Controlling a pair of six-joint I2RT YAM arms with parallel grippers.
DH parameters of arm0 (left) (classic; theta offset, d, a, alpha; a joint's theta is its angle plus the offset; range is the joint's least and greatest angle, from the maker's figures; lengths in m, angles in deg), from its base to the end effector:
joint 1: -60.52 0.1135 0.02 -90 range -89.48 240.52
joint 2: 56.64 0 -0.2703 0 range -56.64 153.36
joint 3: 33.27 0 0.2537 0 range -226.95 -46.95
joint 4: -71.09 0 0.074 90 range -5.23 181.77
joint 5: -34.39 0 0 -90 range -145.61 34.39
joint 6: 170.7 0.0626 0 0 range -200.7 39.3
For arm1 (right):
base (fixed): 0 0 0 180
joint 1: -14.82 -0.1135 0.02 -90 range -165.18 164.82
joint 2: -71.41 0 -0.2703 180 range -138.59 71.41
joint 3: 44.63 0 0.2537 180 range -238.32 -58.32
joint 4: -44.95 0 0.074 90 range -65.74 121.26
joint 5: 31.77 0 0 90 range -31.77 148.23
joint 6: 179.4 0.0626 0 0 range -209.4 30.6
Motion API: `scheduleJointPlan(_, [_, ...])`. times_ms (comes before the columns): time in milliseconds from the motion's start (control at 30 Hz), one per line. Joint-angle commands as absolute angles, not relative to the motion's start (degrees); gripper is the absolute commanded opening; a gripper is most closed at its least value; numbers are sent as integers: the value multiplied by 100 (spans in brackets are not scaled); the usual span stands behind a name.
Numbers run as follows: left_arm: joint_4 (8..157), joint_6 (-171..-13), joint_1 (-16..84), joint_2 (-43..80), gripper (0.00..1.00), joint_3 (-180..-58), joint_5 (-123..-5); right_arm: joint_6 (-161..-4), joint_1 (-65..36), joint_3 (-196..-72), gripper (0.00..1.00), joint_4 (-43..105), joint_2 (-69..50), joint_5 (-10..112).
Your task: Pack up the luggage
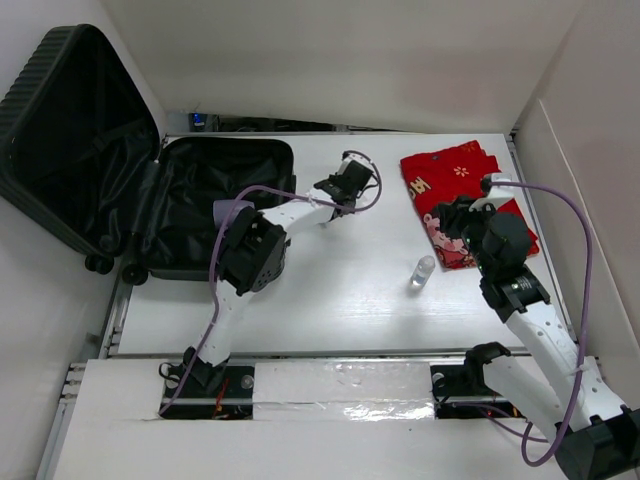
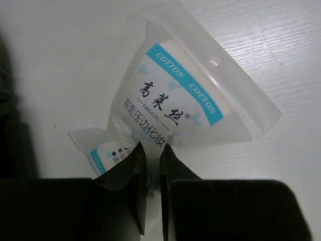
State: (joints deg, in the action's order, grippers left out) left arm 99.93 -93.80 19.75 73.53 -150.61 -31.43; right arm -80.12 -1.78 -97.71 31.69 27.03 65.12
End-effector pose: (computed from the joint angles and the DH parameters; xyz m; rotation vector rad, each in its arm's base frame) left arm 0.4254 -0.3330 0.1765 0.3226 2.1991 -0.0272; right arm 0.2066 0.0537 0.3301 -0.0138 1.6554 0.2448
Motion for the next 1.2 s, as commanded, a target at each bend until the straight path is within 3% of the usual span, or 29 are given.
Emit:
scheduleJointPlan(0, [9734, -9546, 2105, 6212, 0, -14952, -3249, -8000, -223, -9884, 38, 3363, 2729, 6579])
scheduleJointPlan(333, [9673, -9872, 3958, 4182, 0, -14286, -3259, -8035, -223, -9945, 38, 3363, 2641, 6254])
scheduleJointPlan(400, [9611, -9924, 4547, 4110, 6, -13925, -3424, -8035, -223, -9954, 38, 3355, 2615, 6236])
scheduleJointPlan(433, [9654, -9942, 4723, 4153, 11, -13854, -3530, -8044, -223, -9962, 38, 3329, 2614, 6218])
scheduleJointPlan(467, [9785, -9968, 4882, 4188, 29, -13775, -3688, -8044, -223, -9971, 38, 3320, 2632, 6218])
scheduleJointPlan(567, [10075, -10021, 5094, 4373, 66, -13731, -3927, -8044, -223, -9945, 38, 3337, 2650, 6236])
scheduleJointPlan(633, [9928, -10030, 5033, 4147, 72, -13538, -3988, -8044, -223, -9962, 38, 3337, 2658, 6227])
scheduleJointPlan(733, [9629, -10065, 4639, 3891, 73, -13361, -4190, -8044, -223, -9945, 38, 3337, 2641, 6253])
scheduleJointPlan(867, [9602, -10039, 3743, 3592, 61, -13598, -4278, -8044, -276, -9954, 38, 3293, 2685, 6411])
scheduleJointPlan(933, [9488, -9960, 3268, 3530, 53, -13607, -4480, -8017, -276, -9927, 33, 3241, 2816, 6656])
scheduleJointPlan(967, [9409, -9951, 2753, 3521, 43, -13625, -4515, -7957, -276, -9919, 14, 3214, 2886, 6788])
scheduleJointPlan(1000, [9382, -9951, 2504, 3538, 40, -13642, -4576, -7921, -276, -9875, 0, 3179, 2965, 6955])
scheduleJointPlan(1067, [9243, -9977, 1751, 3617, 32, -13582, -4665, -7912, -276, -9822, 0, 3144, 3236, 7604])
scheduleJointPlan(1133, [9171, -9934, 1229, 3775, 33, -13520, -4595, -7842, -276, -9743, 0, 2961, 3431, 8174])
scheduleJointPlan(1167, [9154, -9907, 992, 3828, 43, -13485, -4551, -7798, -276, -9717, 4, 2933, 3632, 8326])
